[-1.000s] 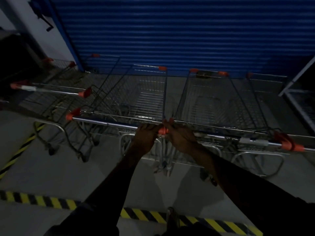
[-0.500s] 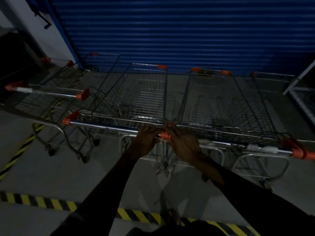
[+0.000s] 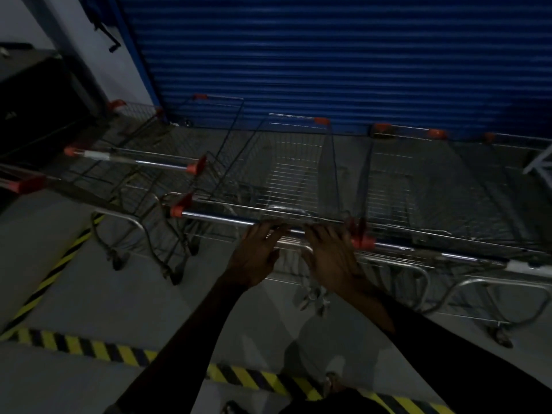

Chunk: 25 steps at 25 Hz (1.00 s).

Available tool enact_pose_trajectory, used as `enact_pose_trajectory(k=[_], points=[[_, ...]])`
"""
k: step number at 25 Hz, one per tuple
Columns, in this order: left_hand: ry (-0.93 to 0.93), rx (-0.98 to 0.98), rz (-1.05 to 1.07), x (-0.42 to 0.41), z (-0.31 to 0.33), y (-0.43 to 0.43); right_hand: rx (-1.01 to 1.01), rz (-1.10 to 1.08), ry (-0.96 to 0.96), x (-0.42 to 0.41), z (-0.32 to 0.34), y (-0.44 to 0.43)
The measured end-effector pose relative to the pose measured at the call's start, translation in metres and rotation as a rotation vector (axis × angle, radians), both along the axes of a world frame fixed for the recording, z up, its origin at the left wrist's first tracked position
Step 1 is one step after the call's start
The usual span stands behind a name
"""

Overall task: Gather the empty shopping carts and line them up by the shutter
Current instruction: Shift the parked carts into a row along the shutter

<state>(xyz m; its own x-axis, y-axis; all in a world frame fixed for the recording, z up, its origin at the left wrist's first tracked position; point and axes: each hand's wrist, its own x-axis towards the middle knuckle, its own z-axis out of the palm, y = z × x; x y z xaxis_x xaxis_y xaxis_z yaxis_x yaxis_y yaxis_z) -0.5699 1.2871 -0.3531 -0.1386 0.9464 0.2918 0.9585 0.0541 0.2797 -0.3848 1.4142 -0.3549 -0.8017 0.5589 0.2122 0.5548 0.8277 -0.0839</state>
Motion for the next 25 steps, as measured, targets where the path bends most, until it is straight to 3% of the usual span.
enact_pose_trajectory(k=[7,11,18,25], points=[[0.09,-0.032,0.147,-0.116,0.007,-0.101,-0.005,-0.019,0.07,-0.113,0.004,-0.079],[0.048,-0.07,0.266,-0.172,0.013,-0.141,-0.009,0.038,0.059,-0.173,0.01,-0.111],[0.065,-0.062,0.364,-0.275,0.02,-0.163,0.007,0.239,0.308,-0.302,0.03,-0.135],[0.149,-0.003,0.462,-0.398,0.043,-0.168,-0.028,0.339,0.256,-0.44,0.038,-0.139]])
